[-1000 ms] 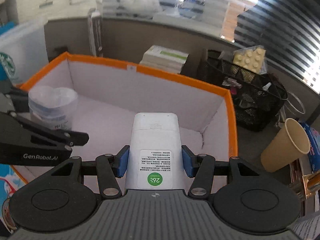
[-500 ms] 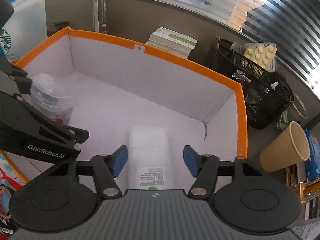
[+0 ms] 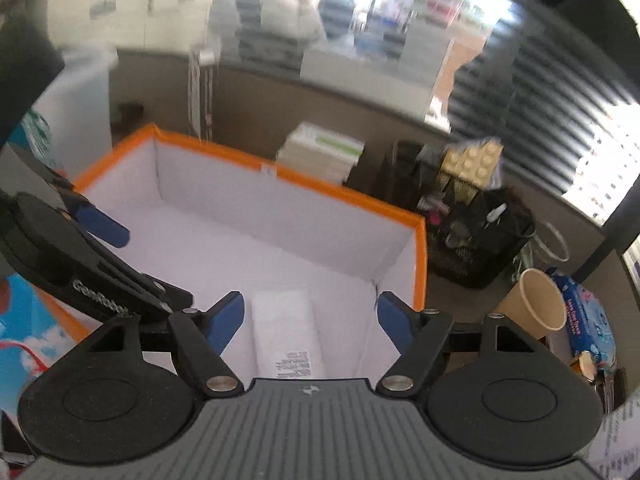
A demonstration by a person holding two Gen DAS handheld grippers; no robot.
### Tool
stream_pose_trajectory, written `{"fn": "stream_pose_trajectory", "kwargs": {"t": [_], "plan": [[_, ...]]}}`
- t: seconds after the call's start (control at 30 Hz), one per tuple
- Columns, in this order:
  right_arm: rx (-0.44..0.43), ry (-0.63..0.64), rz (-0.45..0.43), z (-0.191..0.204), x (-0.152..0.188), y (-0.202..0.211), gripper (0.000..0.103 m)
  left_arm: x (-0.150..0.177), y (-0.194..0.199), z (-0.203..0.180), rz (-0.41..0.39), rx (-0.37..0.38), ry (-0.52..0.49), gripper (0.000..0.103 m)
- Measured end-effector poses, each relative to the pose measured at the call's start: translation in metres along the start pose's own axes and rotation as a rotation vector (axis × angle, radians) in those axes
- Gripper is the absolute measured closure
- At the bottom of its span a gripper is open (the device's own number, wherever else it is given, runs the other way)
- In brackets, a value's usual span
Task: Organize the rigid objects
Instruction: 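Withdraw both tools from the box toward the markers and tubes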
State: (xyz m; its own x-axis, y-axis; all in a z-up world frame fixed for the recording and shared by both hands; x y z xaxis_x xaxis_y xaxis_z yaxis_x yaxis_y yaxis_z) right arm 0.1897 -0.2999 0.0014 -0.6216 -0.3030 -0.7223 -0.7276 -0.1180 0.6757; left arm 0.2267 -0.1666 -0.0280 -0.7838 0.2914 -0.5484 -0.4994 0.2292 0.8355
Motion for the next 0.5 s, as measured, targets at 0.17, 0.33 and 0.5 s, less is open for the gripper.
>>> {"fn": "stream_pose_trajectory", "kwargs": {"t": [0.17,0.33,0.5], "plan": [[-0.055,-0.052,-0.157,0.003,0.011,0.054,0.031,0.019,0.050,-0.007,-0.243,-0.077,-0.110,0.000],[-0.065,-0.093,-0.257,0.007,0.056,0.101,0.031,0.066,0.076,-0.004,-0.364,0.031,-0.184,0.000],[-0.004,-0.137,-0.198,0.008,0.115,0.096,0.031,0.119,0.079,-0.021,-0.412,0.136,-0.361,0.000]]}}
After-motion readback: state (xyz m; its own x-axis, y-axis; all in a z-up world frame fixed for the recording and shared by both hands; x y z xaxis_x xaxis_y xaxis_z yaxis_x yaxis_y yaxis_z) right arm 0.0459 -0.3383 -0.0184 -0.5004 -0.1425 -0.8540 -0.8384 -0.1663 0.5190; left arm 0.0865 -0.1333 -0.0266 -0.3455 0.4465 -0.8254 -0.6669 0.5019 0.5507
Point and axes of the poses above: each gripper's, at about its wrist camera, not at the fingertips, and y roughly against the way its jaws point, z to its left, x to its underside, the point moved 2 cm from there along -y, roughly the way its jaws point, and after that the axes turned 2 degrees about -x, right-handed, at the moved point
